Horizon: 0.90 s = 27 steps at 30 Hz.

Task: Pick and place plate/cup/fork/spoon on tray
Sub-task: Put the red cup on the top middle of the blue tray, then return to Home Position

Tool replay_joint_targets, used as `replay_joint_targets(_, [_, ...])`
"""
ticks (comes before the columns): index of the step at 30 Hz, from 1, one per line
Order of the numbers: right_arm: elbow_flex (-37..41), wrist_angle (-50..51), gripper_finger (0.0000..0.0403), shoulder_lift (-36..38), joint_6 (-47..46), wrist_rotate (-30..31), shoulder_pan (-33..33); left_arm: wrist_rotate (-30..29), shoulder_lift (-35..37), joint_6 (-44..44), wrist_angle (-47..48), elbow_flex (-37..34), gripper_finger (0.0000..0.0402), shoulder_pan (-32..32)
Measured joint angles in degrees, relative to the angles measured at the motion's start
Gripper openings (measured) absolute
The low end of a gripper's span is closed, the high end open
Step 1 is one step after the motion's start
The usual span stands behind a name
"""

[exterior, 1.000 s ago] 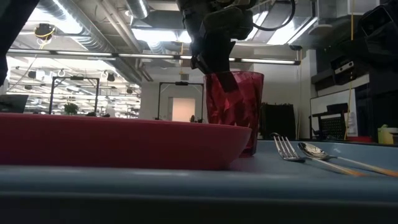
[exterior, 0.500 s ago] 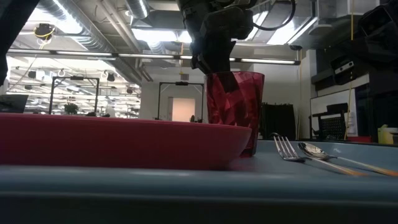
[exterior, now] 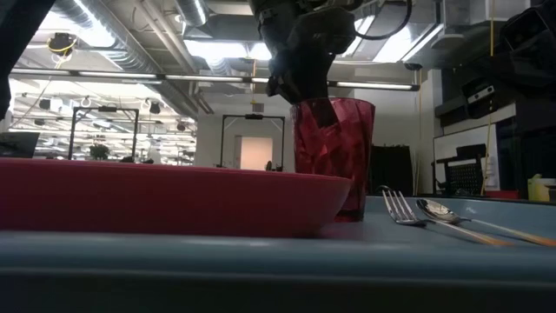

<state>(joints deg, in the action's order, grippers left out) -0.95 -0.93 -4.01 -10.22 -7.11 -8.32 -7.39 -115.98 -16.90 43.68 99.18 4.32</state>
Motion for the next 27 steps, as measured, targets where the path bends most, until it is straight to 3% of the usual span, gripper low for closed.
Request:
replay_joint_targets(10, [0.00, 0.00, 0.0008, 0.00, -0.02, -0.02, 0.00, 0.01, 0.31, 0.95, 0.01, 0.00, 0.0096, 0.00])
replay_joint_targets(22, [0.00, 0.00, 0.0008, 0.00, -0.01, -0.01, 0.00, -0.69, 3.71, 1.02, 0.32, 1.06, 0.0098, 1.09])
replay_joint_targets(27, [0.00, -0.02, 0.0008, -0.03, 0.00, 0.00, 0.00, -4.94, 5.34, 1.03, 0.98, 3.61, 0.0096, 2.70])
